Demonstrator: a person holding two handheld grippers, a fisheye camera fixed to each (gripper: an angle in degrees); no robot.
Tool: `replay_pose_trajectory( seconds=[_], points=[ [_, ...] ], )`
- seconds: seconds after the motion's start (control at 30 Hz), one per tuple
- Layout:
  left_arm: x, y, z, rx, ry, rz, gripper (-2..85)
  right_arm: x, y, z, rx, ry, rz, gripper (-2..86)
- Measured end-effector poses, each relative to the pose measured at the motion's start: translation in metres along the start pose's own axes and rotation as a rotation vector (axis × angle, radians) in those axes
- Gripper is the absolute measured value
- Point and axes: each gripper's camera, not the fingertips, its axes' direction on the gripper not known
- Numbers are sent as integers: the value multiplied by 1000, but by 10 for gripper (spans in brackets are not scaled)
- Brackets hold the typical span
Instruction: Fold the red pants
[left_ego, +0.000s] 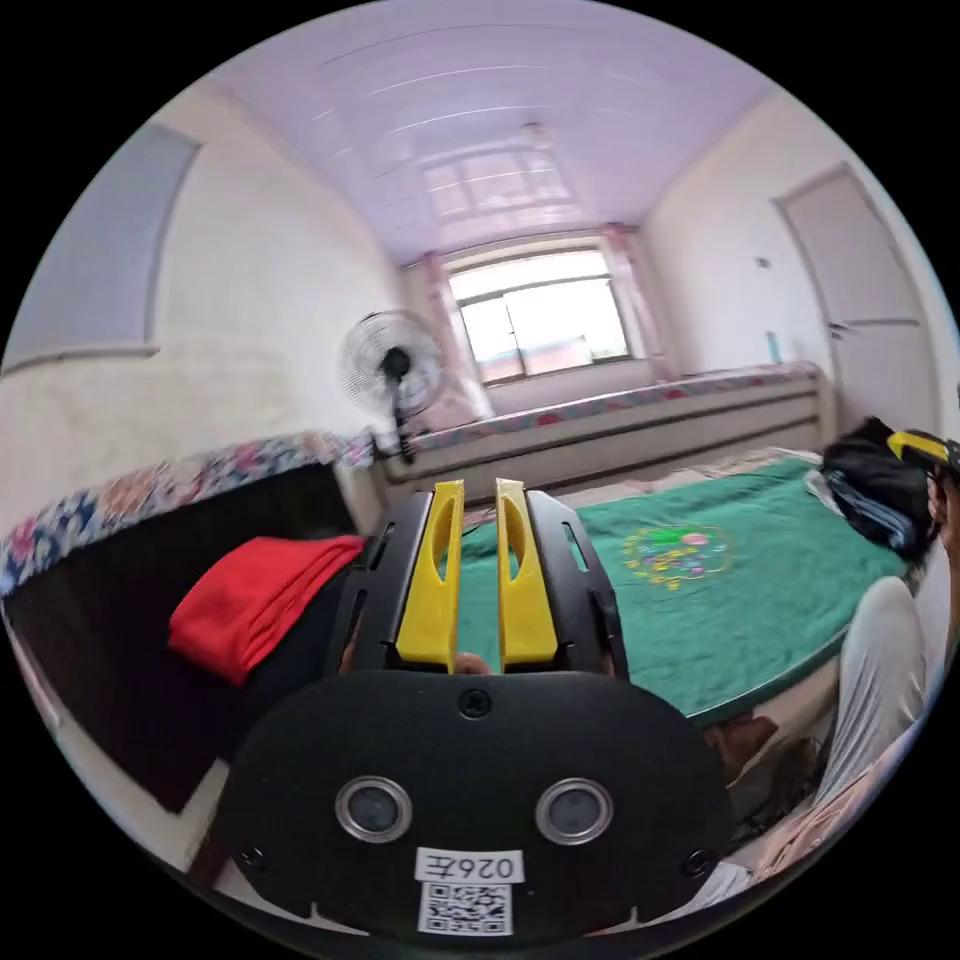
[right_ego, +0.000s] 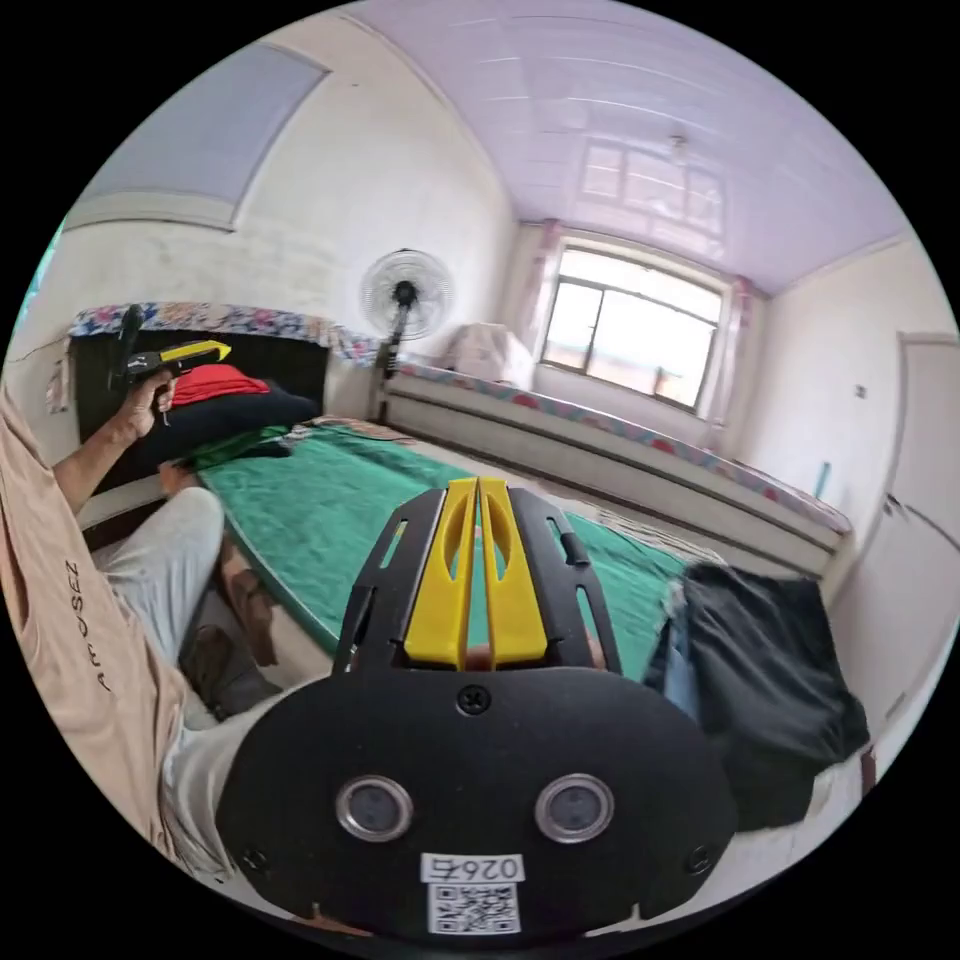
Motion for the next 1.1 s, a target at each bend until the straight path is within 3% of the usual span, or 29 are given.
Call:
replay_pose_trajectory(
  seconds=[0.17,0.33,0.5,0.63,0.93,1.1],
  points=[
    [-87,196,-84,-164,-252,-210,89,-77,-172,92,-13,-225,-282,-3],
    [-108,342,-126,-197,-300,-371,114,-175,-307,170,10,-495,-459,34],
    [-120,465,-135,-187,-152,-586,141,-288,-421,237,-26,-723,-631,51],
    [-119,556,-137,-94,98,-765,167,-380,-487,285,-90,-828,-767,69],
    [-68,730,-141,69,311,-1074,193,-458,-531,307,168,-712,-1028,92],
    [-26,780,-125,47,350,-1106,185,-466,-534,335,195,-600,-1071,38]
  ],
)
